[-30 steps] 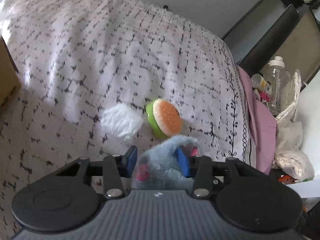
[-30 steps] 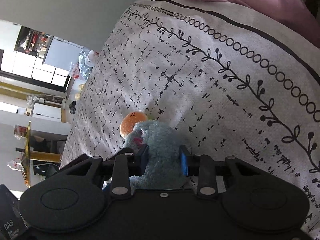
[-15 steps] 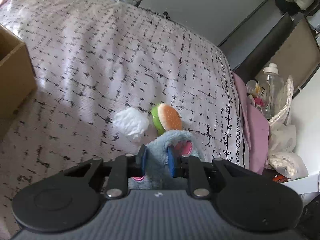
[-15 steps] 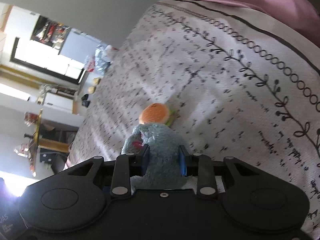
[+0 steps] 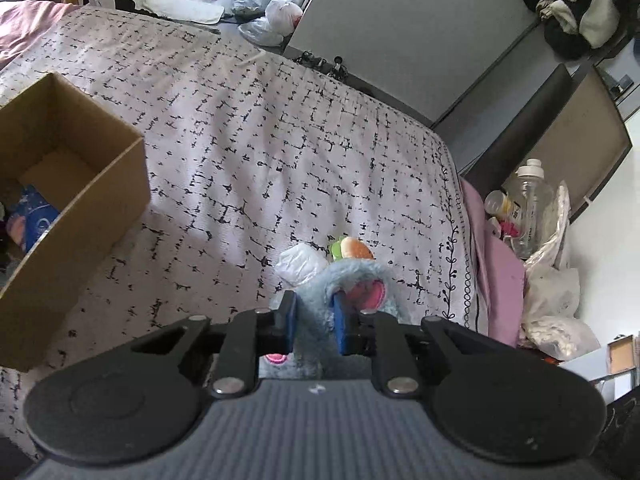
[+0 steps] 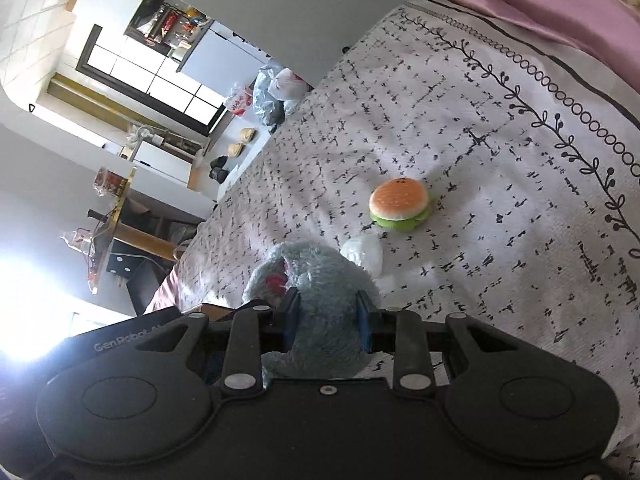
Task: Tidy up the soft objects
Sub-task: 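Carry the grey plush mouse with both tools over the cardboard box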
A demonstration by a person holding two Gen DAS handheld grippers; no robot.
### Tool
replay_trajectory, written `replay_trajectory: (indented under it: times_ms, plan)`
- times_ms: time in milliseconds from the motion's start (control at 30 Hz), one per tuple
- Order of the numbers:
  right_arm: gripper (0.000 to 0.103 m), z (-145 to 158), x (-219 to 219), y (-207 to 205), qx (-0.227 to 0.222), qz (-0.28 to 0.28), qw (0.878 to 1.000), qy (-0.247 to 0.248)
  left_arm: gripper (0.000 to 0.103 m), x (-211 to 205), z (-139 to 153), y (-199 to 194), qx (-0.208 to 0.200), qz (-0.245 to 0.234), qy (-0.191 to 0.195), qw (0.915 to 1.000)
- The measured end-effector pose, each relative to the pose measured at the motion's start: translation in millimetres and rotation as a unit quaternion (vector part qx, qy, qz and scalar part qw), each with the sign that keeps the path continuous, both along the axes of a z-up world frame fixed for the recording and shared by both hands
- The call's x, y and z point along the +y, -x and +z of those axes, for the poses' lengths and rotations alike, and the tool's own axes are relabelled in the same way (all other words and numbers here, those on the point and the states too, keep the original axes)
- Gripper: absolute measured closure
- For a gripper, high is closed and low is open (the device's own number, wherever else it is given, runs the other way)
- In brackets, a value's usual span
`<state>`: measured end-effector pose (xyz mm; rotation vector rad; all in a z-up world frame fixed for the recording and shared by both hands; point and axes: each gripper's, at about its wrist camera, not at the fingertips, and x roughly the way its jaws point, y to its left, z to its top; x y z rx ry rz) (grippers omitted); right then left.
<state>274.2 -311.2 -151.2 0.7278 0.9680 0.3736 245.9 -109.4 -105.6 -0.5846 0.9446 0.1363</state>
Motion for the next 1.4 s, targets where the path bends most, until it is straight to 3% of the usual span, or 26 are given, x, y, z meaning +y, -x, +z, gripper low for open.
replay_trajectory:
  times_ms: [767,1400]
  plan:
    - [0.075,58.0,76.7,38.3,-0.055,0.039,0.997,0.022,0.086,77.9,50.8,59.1,-0.046,0.04,0.026,0.9978]
    - [0.074,83.8,153.2,46.2,-0.081,0.077,0.993,0.048,0.086,151.2,62.5,83.7,-0.069,0.077,0.048,0.9935]
